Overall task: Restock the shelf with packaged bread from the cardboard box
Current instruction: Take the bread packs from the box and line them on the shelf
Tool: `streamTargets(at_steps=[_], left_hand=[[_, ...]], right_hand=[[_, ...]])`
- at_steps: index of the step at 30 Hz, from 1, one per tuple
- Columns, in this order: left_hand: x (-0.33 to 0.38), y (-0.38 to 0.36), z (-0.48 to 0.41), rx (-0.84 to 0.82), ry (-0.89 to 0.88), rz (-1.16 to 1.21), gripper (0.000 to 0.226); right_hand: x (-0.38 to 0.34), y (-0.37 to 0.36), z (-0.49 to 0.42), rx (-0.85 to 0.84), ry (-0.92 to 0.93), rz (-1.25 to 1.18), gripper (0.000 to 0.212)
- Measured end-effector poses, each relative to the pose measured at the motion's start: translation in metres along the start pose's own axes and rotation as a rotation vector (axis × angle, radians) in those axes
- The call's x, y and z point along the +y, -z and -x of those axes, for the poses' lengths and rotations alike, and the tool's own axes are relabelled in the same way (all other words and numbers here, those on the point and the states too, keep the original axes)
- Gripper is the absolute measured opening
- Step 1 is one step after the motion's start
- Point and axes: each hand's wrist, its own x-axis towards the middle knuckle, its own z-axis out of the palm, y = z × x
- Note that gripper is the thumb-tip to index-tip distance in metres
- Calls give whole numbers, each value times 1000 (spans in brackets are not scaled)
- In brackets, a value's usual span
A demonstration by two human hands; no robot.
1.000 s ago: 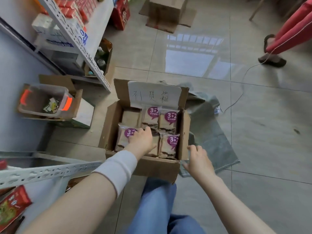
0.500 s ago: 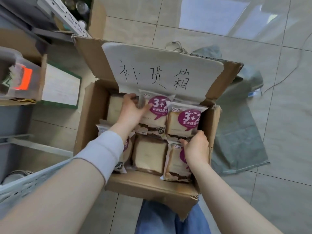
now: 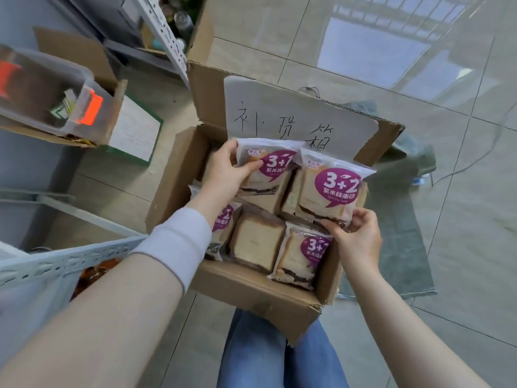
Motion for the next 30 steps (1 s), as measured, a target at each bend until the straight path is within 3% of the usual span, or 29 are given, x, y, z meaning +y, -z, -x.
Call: streamTargets(at_steps=[7,15,22,30], left_hand=[[55,84,124,359,-71,225,22],[120,248,349,736,-117,189,16],[120,417,507,1059,-230,244,11],[25,592,607,1273,-220,302,6]], right_hand=[[-35,60,84,-279,112,-131,20],[-145,78,267,-639,305,-87,21],[-235,4,437,-923,563,-5,24],[-297,-154,600,-1168,732,-11,21]])
